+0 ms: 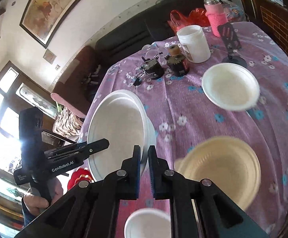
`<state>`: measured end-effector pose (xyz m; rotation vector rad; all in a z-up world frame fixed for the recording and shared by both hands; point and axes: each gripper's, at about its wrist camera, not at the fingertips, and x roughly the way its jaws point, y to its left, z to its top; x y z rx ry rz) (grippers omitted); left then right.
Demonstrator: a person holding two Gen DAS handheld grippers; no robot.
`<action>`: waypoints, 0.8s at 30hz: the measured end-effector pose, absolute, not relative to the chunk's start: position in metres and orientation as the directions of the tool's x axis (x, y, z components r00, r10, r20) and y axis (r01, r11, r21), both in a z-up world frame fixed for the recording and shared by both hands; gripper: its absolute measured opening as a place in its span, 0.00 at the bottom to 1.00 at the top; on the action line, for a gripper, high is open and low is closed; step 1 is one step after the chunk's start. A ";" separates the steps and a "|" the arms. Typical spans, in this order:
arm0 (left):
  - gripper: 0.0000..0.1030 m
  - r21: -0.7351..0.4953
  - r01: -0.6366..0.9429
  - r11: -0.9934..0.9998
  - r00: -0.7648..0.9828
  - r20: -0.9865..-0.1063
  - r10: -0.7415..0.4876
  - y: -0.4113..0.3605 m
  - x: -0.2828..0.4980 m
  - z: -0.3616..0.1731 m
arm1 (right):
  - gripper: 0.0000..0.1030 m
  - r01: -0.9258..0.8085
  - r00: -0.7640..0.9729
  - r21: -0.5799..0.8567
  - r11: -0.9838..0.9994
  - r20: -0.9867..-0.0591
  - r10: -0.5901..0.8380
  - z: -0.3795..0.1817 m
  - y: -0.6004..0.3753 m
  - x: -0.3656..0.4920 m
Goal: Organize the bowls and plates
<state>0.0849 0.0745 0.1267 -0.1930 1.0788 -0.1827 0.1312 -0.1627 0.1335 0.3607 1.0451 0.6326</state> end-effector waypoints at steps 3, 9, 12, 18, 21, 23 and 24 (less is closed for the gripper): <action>0.28 -0.239 0.085 0.967 0.466 -0.848 -0.251 0.062 0.063 0.131 | 0.09 -0.307 0.354 0.566 0.765 -0.679 0.644 0.134 -0.172 0.110; 0.30 -0.243 0.124 0.962 0.466 -0.842 -0.273 0.048 0.028 0.131 | 0.10 -0.313 0.361 0.578 0.754 -0.662 0.657 0.132 -0.190 0.072; 0.31 -0.247 0.136 0.959 0.456 -0.844 -0.282 0.041 0.014 0.127 | 0.10 -0.308 0.359 0.587 0.749 -0.657 0.663 0.127 -0.198 0.054; 0.31 -0.257 0.177 0.950 0.427 -0.850 -0.309 0.027 -0.013 0.115 | 0.10 -0.275 0.333 0.605 0.747 -0.669 0.664 0.107 -0.214 0.023; 0.34 -0.258 0.195 0.946 0.421 -0.849 -0.318 0.022 -0.022 0.110 | 0.11 -0.257 0.317 0.615 0.746 -0.675 0.666 0.096 -0.219 0.013; 0.36 -0.267 0.203 0.942 0.412 -0.850 -0.329 0.019 -0.026 0.106 | 0.11 -0.241 0.312 0.620 0.746 -0.679 0.665 0.089 -0.223 0.006; 0.37 -0.266 0.207 0.941 0.409 -0.850 -0.330 0.017 -0.028 0.105 | 0.11 -0.235 0.308 0.623 0.746 -0.680 0.665 0.087 -0.224 0.003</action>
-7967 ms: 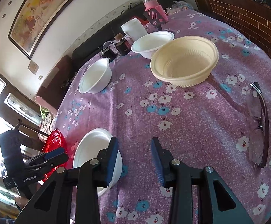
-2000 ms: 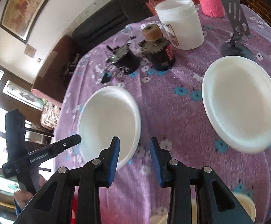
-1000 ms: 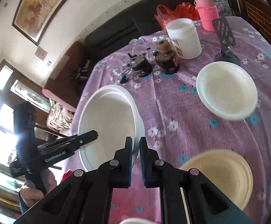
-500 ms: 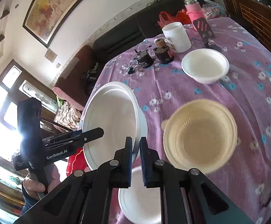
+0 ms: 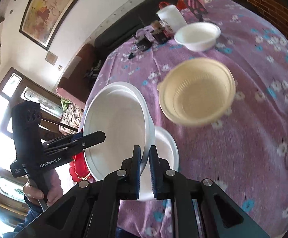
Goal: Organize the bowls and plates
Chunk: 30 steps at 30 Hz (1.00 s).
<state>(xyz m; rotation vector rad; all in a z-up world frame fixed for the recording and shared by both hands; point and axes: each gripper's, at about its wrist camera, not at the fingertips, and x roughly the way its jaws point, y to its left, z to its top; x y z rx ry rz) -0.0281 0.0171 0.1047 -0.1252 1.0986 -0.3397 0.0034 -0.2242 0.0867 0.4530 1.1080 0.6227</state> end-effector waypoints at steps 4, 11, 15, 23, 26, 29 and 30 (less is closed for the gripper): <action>0.37 -0.270 0.218 0.938 0.389 -0.858 -0.337 0.013 -0.035 0.097 | 0.11 -0.212 0.295 0.638 0.740 -0.680 0.671 0.082 -0.229 -0.006; 0.37 -0.298 0.217 0.930 0.325 -0.876 -0.356 0.010 -0.037 0.078 | 0.11 -0.201 0.283 0.645 0.737 -0.683 0.674 0.082 -0.234 -0.017; 0.37 -0.292 0.212 0.933 0.326 -0.879 -0.349 0.008 -0.038 0.075 | 0.11 -0.185 0.268 0.652 0.735 -0.686 0.677 0.073 -0.235 -0.016; 0.37 -0.285 0.217 0.934 0.328 -0.880 -0.344 0.008 -0.037 0.075 | 0.11 -0.179 0.257 0.655 0.734 -0.689 0.677 0.067 -0.234 -0.013; 0.37 -0.287 0.211 0.934 0.321 -0.883 -0.344 0.008 -0.036 0.070 | 0.11 -0.179 0.257 0.651 0.737 -0.693 0.674 0.067 -0.234 -0.013; 0.37 -0.279 0.212 0.937 0.321 -0.885 -0.336 0.008 -0.037 0.067 | 0.11 -0.189 0.260 0.641 0.744 -0.698 0.667 0.068 -0.232 -0.013; 0.37 -0.271 0.214 0.939 0.327 -0.885 -0.330 0.008 -0.038 0.067 | 0.11 -0.191 0.260 0.642 0.743 -0.697 0.668 0.068 -0.232 -0.013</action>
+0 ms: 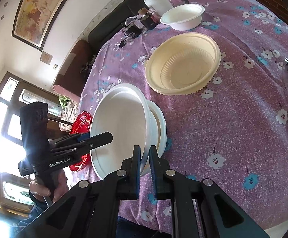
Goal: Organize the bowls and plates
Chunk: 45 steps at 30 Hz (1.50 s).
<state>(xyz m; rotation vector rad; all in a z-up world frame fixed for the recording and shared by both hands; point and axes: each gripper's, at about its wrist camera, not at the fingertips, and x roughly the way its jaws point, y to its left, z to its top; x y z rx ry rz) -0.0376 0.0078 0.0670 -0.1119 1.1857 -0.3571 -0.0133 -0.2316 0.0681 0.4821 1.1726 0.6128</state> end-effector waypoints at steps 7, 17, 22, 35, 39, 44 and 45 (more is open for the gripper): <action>0.39 -0.236 0.218 0.947 0.354 -0.885 -0.302 0.012 -0.040 0.069 | 0.12 -0.197 0.265 0.623 0.757 -0.709 0.653 0.067 -0.231 -0.011; 0.52 -0.026 0.181 0.983 0.552 -0.825 -0.124 0.016 -0.055 0.087 | 0.14 -0.203 0.290 0.582 0.788 -0.732 0.616 0.073 -0.240 -0.012; 0.56 0.051 0.153 0.987 0.631 -0.773 -0.058 0.017 -0.061 0.097 | 0.21 -0.215 0.309 0.554 0.804 -0.742 0.595 0.078 -0.241 -0.014; 0.57 0.158 0.136 0.978 0.690 -0.724 0.021 0.013 -0.060 0.105 | 0.21 -0.207 0.382 0.562 0.801 -0.707 0.595 0.094 -0.258 -0.009; 0.57 0.170 0.131 0.977 0.696 -0.717 0.031 0.012 -0.059 0.108 | 0.21 -0.209 0.396 0.558 0.803 -0.702 0.592 0.095 -0.261 -0.005; 0.57 0.200 0.120 0.972 0.714 -0.698 0.055 0.009 -0.056 0.114 | 0.21 -0.212 0.416 0.545 0.812 -0.701 0.579 0.097 -0.266 -0.002; 0.57 0.207 0.118 0.971 0.717 -0.695 0.061 0.008 -0.055 0.115 | 0.21 -0.212 0.419 0.542 0.813 -0.701 0.577 0.096 -0.268 -0.001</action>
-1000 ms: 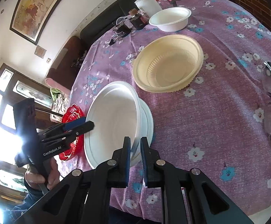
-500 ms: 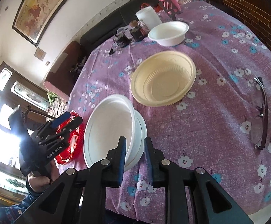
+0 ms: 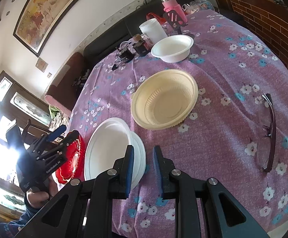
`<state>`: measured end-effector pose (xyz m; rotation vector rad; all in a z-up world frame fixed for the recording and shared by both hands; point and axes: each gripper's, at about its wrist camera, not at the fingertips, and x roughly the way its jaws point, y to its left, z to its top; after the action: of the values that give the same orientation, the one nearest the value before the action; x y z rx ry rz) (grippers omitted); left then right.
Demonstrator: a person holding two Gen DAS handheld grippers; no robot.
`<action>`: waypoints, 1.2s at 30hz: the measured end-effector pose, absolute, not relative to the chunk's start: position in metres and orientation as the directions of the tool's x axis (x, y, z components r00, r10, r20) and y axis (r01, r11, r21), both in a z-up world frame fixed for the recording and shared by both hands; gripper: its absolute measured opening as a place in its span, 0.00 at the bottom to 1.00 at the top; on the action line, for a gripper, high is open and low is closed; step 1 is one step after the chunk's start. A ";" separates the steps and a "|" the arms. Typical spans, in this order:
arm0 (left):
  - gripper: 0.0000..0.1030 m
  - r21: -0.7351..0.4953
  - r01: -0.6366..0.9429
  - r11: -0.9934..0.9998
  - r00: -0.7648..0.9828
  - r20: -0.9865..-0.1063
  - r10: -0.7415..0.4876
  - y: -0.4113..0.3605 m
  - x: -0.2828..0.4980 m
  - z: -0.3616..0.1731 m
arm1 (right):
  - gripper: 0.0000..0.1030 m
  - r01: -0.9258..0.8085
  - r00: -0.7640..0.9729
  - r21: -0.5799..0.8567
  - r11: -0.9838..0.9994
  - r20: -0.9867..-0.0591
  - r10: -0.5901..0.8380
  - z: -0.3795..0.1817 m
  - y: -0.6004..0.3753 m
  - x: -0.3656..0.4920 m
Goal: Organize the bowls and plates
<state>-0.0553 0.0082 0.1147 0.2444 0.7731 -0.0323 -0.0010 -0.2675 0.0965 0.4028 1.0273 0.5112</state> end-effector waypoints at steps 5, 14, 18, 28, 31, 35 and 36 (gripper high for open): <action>0.57 0.227 0.120 0.967 0.716 -0.694 0.074 0.004 -0.050 0.115 | 0.21 -0.198 0.426 0.548 0.812 -0.698 0.575 0.092 -0.275 0.002; 0.57 0.062 0.224 0.973 0.597 -0.798 -0.086 0.003 -0.019 0.115 | 0.25 -0.165 0.441 0.577 0.800 -0.682 0.583 0.083 -0.290 0.015; 0.57 -0.204 0.270 0.941 0.408 -0.861 -0.304 0.011 0.024 0.107 | 0.25 -0.138 0.460 0.596 0.791 -0.669 0.584 0.080 -0.296 0.027; 0.45 -0.363 0.204 0.909 0.260 -0.875 -0.408 -0.005 0.111 0.078 | 0.25 -0.027 0.472 0.625 0.780 -0.680 0.561 0.057 -0.312 0.068; 0.45 -0.388 0.162 0.907 0.231 -0.879 -0.417 -0.009 0.126 0.064 | 0.25 0.008 0.459 0.660 0.751 -0.669 0.584 0.045 -0.319 0.077; 0.46 -0.392 0.154 0.907 0.199 -0.887 -0.417 -0.017 0.139 0.049 | 0.29 0.038 0.445 0.690 0.722 -0.659 0.606 0.030 -0.323 0.086; 0.46 -0.411 0.153 0.899 0.186 -0.881 -0.434 -0.018 0.142 0.045 | 0.31 0.043 0.441 0.696 0.717 -0.657 0.612 0.027 -0.323 0.088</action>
<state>0.1419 -0.0182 0.0452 -0.2518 1.3233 -0.4195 0.0877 -0.3228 0.0270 0.7117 1.0719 0.3927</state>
